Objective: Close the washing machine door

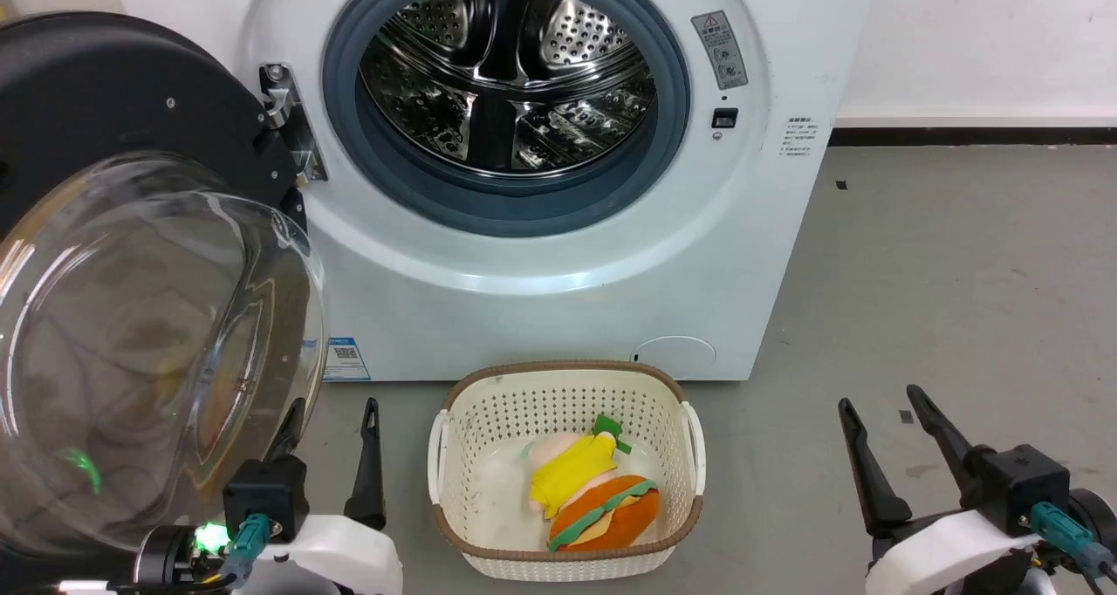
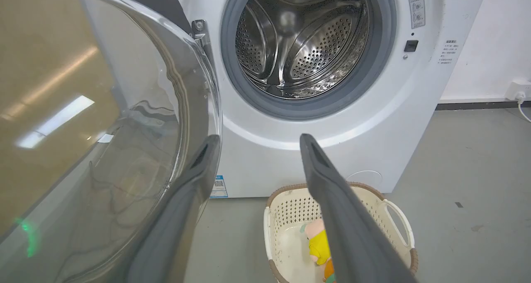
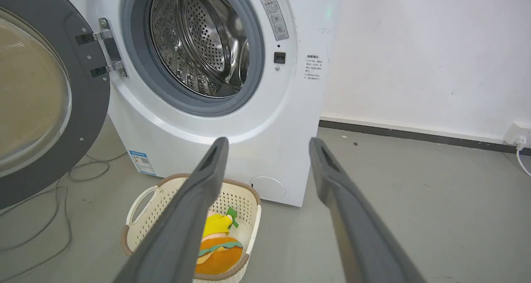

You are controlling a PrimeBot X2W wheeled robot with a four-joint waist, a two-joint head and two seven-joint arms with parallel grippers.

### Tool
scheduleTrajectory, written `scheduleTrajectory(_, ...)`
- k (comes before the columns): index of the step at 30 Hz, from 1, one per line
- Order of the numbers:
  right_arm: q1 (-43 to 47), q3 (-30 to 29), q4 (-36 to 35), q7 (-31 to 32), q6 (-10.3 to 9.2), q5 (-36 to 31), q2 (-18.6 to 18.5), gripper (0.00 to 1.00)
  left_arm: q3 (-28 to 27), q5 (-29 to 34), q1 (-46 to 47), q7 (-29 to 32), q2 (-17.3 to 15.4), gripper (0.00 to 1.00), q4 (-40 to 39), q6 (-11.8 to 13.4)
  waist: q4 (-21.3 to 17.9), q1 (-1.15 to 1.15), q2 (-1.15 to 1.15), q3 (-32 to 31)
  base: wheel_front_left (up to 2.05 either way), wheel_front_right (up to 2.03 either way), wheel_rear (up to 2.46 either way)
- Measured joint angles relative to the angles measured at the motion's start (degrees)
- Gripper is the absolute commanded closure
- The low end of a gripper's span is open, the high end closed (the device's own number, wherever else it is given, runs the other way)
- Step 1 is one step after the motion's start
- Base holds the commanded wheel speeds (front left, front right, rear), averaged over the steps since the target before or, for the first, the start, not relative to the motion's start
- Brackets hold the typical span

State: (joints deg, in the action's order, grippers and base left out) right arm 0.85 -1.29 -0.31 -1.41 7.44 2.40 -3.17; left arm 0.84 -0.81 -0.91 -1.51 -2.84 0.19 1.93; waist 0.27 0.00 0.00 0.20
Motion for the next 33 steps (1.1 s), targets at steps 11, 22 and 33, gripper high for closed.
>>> scheduleTrajectory(11, 0.1, -0.8, -0.2, -1.3, 0.00, 2.2, 0.0, 0.00, 0.4, -0.4, 0.0, -1.2, 0.0, 0.00, -1.6, 1.1, 2.2, 0.00, 0.00, 0.1, 0.00, 0.00, 0.00)
scheduleTrajectory(22, 0.1, -1.7, -0.4, -2.7, 0.00, 3.3, 0.0, 0.00, -0.5, -0.8, 0.1, -2.6, 0.0, 0.08, -4.5, 2.0, 6.1, 0.00, 0.00, 0.3, 0.00, 0.00, 0.00)
scheduleTrajectory(33, 0.2, -2.7, -0.4, -3.8, 0.00, 5.1, 0.0, 0.00, -4.0, -2.6, 0.1, -3.8, 0.0, 1.00, -8.1, 2.7, 10.5, 0.00, 0.00, 0.8, 0.00, 0.00, 0.00)
